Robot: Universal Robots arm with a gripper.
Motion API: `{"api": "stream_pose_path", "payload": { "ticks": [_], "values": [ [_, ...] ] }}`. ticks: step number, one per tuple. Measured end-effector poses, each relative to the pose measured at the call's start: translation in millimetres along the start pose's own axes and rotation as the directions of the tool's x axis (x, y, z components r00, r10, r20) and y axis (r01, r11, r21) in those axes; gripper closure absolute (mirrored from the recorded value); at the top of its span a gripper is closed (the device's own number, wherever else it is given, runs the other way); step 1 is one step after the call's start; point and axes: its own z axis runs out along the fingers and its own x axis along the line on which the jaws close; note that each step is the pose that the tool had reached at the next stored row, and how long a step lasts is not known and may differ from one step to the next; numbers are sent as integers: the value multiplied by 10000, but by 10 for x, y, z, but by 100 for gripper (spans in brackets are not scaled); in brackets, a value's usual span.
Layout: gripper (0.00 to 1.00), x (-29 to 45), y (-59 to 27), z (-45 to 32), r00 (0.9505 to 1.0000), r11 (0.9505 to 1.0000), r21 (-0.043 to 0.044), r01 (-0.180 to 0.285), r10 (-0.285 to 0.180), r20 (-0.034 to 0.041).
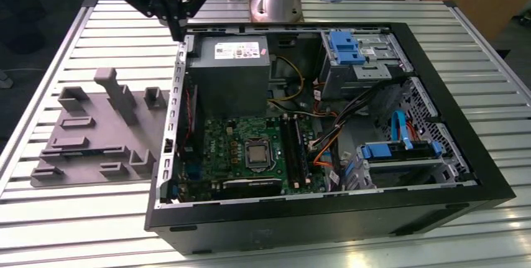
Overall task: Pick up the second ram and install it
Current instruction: 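Reach for the second ram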
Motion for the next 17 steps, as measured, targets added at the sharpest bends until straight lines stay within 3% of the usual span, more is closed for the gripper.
{"api": "stream_pose_path", "payload": {
  "ticks": [17],
  "values": [
    [89,102,-8,2,10000,10000,0,0,0,0]
  ]
}}
